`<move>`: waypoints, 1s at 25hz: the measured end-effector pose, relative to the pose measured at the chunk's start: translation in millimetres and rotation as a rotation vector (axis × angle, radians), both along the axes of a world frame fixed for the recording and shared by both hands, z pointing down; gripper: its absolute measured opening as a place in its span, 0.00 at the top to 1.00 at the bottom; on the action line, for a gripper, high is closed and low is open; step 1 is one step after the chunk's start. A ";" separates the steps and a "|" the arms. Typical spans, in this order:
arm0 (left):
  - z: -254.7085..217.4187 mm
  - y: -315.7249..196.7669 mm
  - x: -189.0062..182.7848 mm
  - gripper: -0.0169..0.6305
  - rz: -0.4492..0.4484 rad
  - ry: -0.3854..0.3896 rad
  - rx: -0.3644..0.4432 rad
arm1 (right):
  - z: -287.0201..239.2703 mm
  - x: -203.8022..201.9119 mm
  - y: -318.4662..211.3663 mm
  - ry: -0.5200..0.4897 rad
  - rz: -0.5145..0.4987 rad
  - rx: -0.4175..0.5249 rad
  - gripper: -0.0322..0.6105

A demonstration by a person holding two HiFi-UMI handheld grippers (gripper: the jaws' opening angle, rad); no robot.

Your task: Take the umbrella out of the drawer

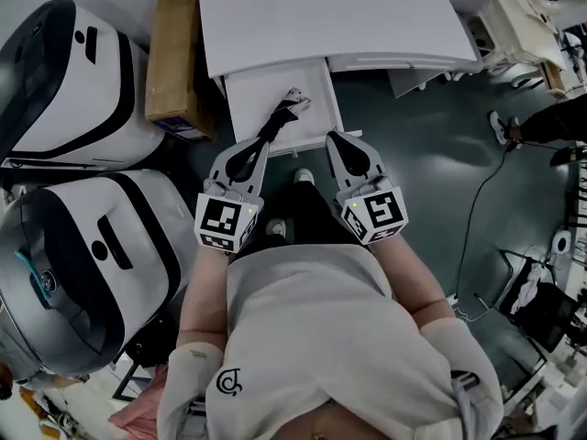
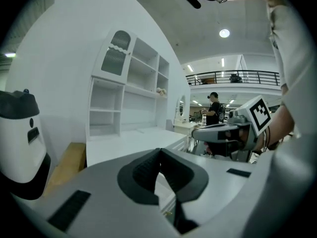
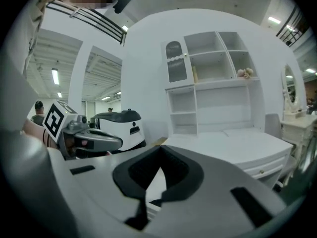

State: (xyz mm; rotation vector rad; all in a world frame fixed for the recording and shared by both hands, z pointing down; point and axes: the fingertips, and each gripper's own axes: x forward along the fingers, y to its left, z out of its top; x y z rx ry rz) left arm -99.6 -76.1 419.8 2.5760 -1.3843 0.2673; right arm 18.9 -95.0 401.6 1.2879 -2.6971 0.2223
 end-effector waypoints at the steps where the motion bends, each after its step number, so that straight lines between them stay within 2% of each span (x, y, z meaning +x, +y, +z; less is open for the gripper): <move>1: 8.1 -7.8 2.6 0.95 0.005 -0.002 -0.020 | 2.0 -0.4 -9.8 -0.002 -0.016 -0.003 0.94; 6: 57.5 -45.1 6.6 0.95 -0.022 -0.072 -0.156 | 16.1 1.3 -52.4 0.021 -0.090 -0.024 0.94; 9: 84.5 -64.8 10.2 0.86 -0.046 -0.048 -0.247 | 31.3 10.5 -74.2 0.012 -0.108 -0.075 0.94; 11: 107.5 -75.5 12.5 0.76 -0.044 -0.049 -0.315 | 43.3 15.9 -88.2 0.003 -0.117 -0.109 0.94; 16: 166.9 -106.5 15.2 0.64 -0.027 -0.123 -0.431 | 75.0 24.7 -123.8 0.004 -0.139 -0.172 0.94; 18: 191.5 -113.1 17.7 0.59 -0.005 -0.143 -0.487 | 89.8 26.4 -133.4 0.005 -0.146 -0.201 0.94; 22: 243.2 -116.3 32.5 0.45 0.096 -0.193 -0.604 | 115.7 24.6 -147.2 0.029 -0.183 -0.235 0.94; 25: 269.8 -124.4 40.3 0.41 0.139 -0.245 -0.655 | 128.8 18.1 -153.7 0.047 -0.221 -0.239 0.94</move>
